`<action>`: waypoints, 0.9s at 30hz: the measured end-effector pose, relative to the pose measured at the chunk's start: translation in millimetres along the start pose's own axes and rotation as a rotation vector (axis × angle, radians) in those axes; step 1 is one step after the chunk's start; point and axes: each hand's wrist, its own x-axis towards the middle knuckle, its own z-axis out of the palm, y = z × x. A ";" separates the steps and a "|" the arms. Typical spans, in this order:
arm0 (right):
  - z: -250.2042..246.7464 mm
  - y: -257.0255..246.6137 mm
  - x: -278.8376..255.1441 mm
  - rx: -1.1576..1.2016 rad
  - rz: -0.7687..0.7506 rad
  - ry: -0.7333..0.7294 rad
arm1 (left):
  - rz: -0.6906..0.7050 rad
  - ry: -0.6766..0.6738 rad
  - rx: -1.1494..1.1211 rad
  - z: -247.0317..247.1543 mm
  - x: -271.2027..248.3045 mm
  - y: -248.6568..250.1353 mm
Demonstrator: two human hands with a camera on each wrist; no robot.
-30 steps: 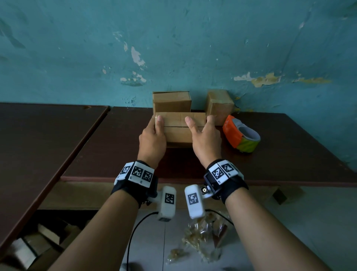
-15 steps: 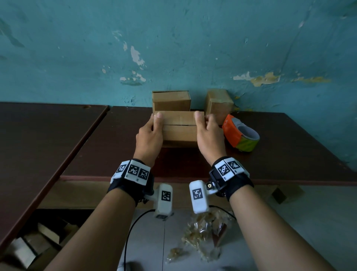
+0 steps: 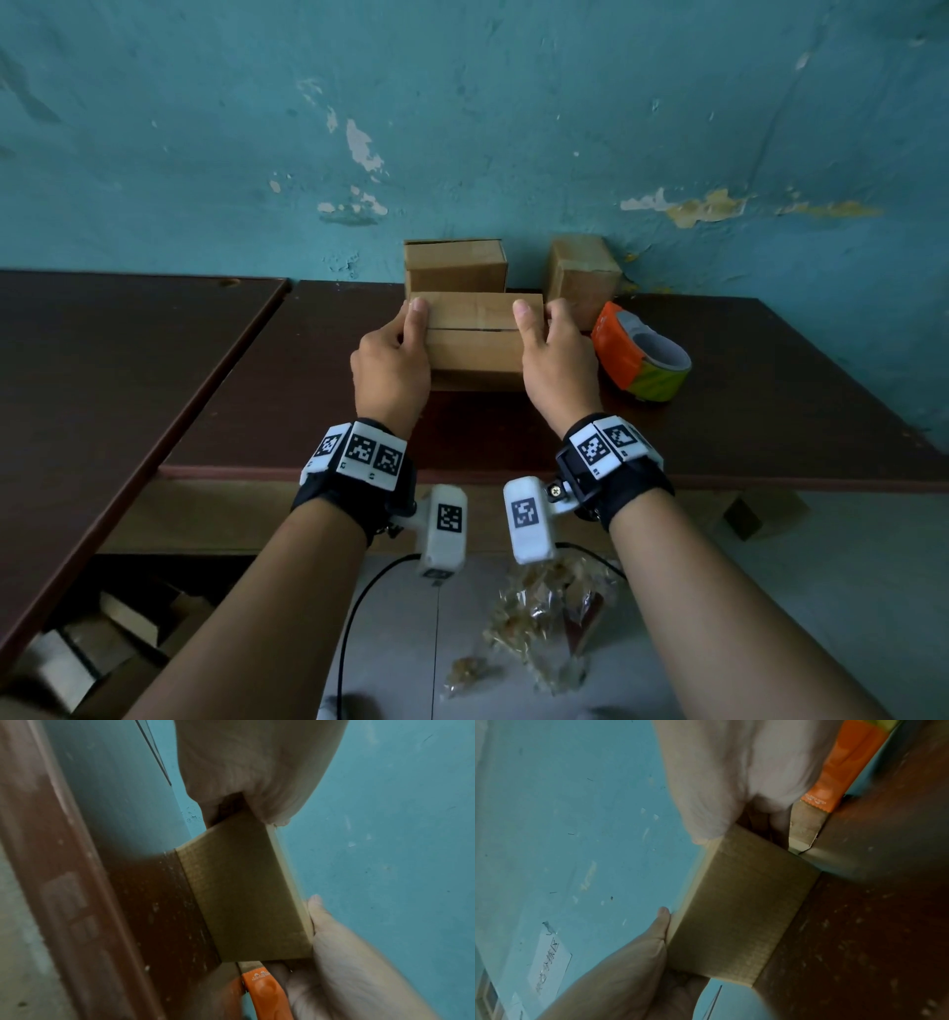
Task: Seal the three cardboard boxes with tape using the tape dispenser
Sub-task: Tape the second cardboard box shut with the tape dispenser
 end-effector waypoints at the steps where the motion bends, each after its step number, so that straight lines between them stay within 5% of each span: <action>1: 0.2 0.2 0.4 0.012 0.002 -0.006 | -0.003 0.014 0.001 0.5 -0.8 0.9; 9: -5.7 7.0 10.9 0.304 0.139 -0.055 | -0.145 -0.032 0.006 -4.9 13.1 2.5; 17: -4.8 16.3 3.3 0.522 0.324 -0.107 | -0.130 -0.078 -0.037 0.0 13.7 -2.3; 27: -6.3 30.8 5.8 0.632 0.352 -0.176 | -0.099 -0.016 0.021 3.8 19.8 -9.3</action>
